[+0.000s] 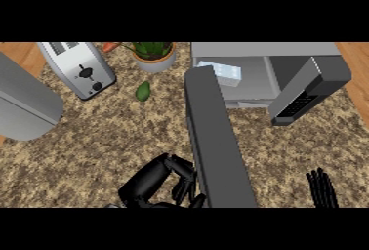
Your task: Pick up the milk, place it into the microwave and close the microwave
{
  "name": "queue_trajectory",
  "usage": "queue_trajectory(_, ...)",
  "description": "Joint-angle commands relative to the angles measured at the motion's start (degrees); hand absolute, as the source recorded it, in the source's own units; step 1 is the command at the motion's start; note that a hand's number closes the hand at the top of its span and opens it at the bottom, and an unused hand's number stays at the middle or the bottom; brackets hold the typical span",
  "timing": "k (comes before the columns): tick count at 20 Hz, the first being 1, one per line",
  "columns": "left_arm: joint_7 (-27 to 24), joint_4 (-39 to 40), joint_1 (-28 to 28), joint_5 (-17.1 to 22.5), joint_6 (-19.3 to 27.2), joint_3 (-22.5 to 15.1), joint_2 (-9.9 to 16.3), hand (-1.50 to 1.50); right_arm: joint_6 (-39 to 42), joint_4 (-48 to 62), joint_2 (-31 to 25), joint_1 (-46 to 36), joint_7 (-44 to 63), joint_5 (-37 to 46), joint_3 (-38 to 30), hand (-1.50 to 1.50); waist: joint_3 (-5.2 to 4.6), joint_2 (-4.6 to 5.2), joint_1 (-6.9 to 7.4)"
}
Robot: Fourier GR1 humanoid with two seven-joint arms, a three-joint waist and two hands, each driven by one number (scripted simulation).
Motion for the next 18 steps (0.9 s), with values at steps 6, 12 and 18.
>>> queue_trajectory(6,-3.0,16.0,-12.1,-3.5,16.1,-16.5,-0.3,1.50,10.1,-8.6,-4.5,5.1,-2.5,-5.3,1.2,-1.50,0.03,0.17,-0.93)
queue_trajectory(12,-1.6,24.8,-19.6,8.4,24.6,-25.5,-0.3,1.50,11.8,-16.9,-5.6,6.8,-0.1,-8.2,4.4,-1.50,-0.02,0.53,-3.45)
queue_trajectory(18,-0.3,29.8,-26.9,16.9,33.7,-28.8,-0.3,1.50,10.6,-26.7,-6.1,7.9,6.0,-10.9,7.9,-1.50,-0.13,0.92,-6.28)
